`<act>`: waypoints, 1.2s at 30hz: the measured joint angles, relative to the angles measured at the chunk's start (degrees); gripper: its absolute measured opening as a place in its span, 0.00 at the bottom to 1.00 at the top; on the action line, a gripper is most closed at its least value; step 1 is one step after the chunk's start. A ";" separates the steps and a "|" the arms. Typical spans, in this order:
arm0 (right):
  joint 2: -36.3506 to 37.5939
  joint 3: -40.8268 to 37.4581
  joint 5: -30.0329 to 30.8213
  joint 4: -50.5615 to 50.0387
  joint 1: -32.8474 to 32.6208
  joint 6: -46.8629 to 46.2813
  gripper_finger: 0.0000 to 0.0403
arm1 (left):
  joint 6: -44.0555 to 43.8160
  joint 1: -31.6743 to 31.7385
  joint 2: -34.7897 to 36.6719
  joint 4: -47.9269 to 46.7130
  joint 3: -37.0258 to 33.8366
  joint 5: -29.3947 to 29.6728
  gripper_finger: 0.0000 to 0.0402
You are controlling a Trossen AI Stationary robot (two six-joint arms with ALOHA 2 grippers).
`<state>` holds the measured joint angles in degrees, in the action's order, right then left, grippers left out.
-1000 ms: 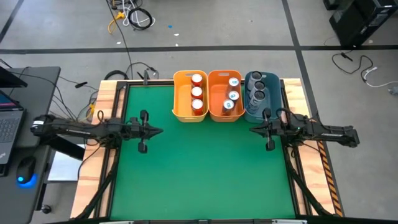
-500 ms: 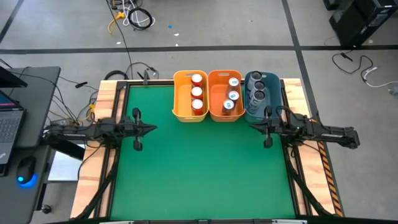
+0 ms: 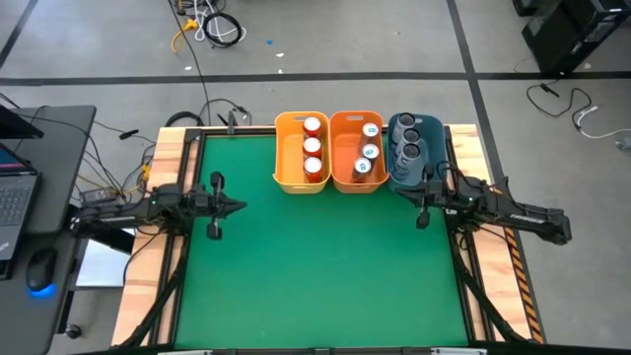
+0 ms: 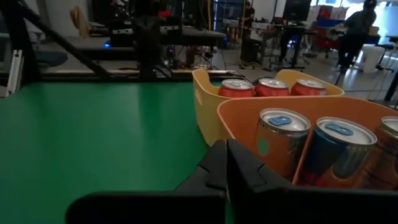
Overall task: Sort soda cans
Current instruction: Return to Home Position
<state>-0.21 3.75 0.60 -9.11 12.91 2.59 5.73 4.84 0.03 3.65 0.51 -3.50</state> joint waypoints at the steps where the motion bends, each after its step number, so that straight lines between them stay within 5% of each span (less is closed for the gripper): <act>1: -0.04 0.00 0.00 -0.04 0.24 -0.09 0.00 | 0.00 0.94 0.00 0.25 0.00 -1.95 0.00; 11: -0.31 0.00 0.22 -0.06 3.19 -2.63 0.00 | -3.60 11.26 -0.02 -1.13 -0.07 -8.63 0.00; 24: -1.78 0.02 4.33 0.29 5.75 -0.05 0.00 | -5.63 12.94 -0.02 -2.42 -0.09 1.05 0.03; 36: -1.77 0.02 4.33 0.36 5.72 0.00 0.01 | -4.91 12.92 -0.02 -2.30 -0.10 1.93 0.04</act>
<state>-1.98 3.77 4.93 -8.75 18.63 2.59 0.82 17.76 0.01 1.35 0.41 -1.56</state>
